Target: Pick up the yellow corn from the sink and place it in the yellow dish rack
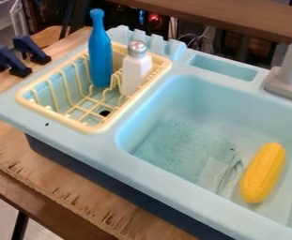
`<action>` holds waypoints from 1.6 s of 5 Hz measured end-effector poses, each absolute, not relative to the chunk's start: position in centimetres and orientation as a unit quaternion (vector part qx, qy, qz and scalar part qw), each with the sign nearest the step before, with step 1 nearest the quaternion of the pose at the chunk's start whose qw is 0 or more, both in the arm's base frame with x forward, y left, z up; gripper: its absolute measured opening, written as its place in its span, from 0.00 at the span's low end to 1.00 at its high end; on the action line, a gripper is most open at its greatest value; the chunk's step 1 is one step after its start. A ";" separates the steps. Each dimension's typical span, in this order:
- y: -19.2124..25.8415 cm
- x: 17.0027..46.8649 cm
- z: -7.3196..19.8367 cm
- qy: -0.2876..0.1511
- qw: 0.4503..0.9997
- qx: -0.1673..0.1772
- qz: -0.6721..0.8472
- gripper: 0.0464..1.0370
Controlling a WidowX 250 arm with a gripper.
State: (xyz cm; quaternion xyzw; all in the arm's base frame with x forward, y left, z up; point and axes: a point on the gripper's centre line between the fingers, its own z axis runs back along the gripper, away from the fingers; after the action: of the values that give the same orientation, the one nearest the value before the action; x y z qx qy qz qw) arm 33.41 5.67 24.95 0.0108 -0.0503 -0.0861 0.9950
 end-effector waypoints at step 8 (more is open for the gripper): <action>-14.8 27.7 14.4 0.016 0.970 -0.078 -0.228 0.96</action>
State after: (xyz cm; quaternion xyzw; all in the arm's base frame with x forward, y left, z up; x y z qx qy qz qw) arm 27.72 -14.79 14.37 -0.0785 0.0158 -0.2277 0.9704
